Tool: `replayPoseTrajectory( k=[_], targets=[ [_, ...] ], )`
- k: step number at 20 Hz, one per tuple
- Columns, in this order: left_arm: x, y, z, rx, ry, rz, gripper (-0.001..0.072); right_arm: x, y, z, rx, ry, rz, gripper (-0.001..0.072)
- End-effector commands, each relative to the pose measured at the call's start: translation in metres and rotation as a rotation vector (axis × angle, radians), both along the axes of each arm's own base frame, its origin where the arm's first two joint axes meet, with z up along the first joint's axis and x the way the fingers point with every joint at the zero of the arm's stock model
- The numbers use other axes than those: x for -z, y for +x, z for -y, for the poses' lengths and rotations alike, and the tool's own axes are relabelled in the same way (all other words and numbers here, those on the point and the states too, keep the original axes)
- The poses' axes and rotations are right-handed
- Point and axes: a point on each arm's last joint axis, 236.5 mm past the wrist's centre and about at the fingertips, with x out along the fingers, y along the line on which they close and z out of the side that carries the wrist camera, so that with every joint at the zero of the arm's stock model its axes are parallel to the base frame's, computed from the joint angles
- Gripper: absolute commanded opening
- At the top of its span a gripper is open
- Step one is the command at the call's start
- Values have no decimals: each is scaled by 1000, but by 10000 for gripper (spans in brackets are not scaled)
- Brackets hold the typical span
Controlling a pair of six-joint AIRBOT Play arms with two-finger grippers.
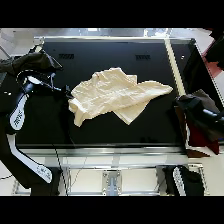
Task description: Fold the shirts.
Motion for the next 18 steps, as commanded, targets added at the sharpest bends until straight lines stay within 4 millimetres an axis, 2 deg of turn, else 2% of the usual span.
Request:
replayPoseTrajectory(
  k=[1, 3, 5, 7, 11, 13, 15, 18],
  targets=[
    [-14, 12, 13, -37, -79, 34, 12, 53, -2, -50, -34, 277, -108, 546],
    [-15, 13, 14, -38, -85, 36, 13, 100, -9, -89, -12, 516, -233, 546],
    [-15, 13, 14, -39, -86, 36, 13, 136, -19, -126, -15, 679, -322, 546],
    [-15, 13, 14, -38, -85, 36, 13, 162, -21, -148, -13, 694, -384, 547],
    [-15, 13, 14, -38, -85, 36, 13, 195, -10, -189, -102, 624, -472, 547],
    [-15, 11, 15, -33, -89, 32, 13, 210, 1, -202, -142, 600, -525, 547],
    [-16, 10, 16, -26, -91, 29, 13, 222, 10, -207, -148, 587, -555, 547],
    [-15, 10, 16, -26, -91, 29, 13, 234, 33, -193, -37, 561, -522, 546]
  ],
)
